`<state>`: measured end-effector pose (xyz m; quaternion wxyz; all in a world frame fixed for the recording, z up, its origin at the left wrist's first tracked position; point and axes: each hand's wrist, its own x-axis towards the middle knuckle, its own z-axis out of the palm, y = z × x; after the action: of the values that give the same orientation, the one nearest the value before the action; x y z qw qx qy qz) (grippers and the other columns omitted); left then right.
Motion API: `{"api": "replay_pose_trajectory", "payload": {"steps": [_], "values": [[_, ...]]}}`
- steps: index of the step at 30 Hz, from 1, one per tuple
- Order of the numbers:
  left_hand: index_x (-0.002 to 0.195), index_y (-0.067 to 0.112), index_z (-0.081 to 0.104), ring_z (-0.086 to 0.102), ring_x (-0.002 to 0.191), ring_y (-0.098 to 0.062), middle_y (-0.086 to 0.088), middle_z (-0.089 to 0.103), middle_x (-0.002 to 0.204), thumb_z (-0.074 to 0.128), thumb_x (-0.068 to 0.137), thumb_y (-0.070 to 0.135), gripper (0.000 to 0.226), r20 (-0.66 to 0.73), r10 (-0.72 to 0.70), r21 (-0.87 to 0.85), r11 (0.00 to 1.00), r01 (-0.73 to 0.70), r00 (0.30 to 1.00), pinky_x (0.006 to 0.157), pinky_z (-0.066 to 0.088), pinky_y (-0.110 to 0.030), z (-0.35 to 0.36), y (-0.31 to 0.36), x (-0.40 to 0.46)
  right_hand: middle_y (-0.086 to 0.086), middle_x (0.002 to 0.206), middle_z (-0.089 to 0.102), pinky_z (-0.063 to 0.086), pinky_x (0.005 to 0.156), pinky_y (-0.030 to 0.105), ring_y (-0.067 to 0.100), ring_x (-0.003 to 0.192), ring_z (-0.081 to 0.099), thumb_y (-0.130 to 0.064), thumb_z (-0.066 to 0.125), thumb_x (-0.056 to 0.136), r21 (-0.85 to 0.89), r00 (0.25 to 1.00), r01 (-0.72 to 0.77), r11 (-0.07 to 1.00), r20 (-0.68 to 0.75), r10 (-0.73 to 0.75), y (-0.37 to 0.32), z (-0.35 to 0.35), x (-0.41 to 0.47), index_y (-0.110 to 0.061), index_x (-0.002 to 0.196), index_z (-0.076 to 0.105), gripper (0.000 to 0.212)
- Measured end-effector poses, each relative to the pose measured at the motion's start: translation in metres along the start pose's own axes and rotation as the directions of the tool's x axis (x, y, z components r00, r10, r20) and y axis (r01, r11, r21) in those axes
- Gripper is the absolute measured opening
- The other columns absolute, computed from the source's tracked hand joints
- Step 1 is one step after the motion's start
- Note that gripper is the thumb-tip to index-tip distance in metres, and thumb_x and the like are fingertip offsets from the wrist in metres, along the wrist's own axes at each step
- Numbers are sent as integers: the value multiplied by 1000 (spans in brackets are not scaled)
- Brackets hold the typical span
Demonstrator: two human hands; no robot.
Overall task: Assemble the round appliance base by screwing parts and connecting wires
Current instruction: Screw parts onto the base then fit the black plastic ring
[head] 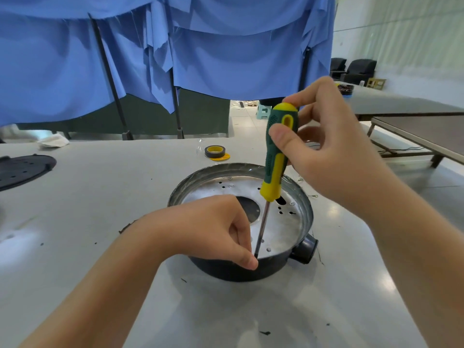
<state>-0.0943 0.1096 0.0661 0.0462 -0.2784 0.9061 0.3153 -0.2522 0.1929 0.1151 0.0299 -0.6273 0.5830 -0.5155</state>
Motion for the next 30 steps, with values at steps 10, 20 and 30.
{"api": "replay_pose_trajectory", "payload": {"steps": [10, 20, 30], "values": [[79, 25, 75, 57, 58, 4, 14, 67, 64, 76, 77, 43, 19, -20, 13, 7, 1000, -12, 1000, 56, 43, -13, 1, 1, -1, -5, 68, 56, 43, 58, 26, 12, 63, 52, -51, 50, 84, -418, 876, 340, 842, 466, -123, -37, -20, 28, -26, 96, 50, 27], [80, 24, 76, 59, 62, 2, 7, 70, 73, 76, 77, 43, 19, -57, 35, 21, 999, -34, 998, 59, 47, -15, 3, 1, -2, 2, 63, 48, 25, 46, 31, 18, 53, 43, -58, 30, 94, -779, 886, 437, 450, 458, -68, -49, -5, 36, -18, 89, 42, 42], [79, 25, 76, 60, 66, -1, 9, 70, 73, 74, 78, 46, 20, -89, 61, 70, 996, -55, 994, 54, 44, -11, 6, 0, 1, -4, 58, 63, 43, 58, 28, 7, 54, 59, -45, 35, 98, -635, 825, 196, 747, 519, 225, -55, -18, 42, -28, 89, 52, 25]]}}
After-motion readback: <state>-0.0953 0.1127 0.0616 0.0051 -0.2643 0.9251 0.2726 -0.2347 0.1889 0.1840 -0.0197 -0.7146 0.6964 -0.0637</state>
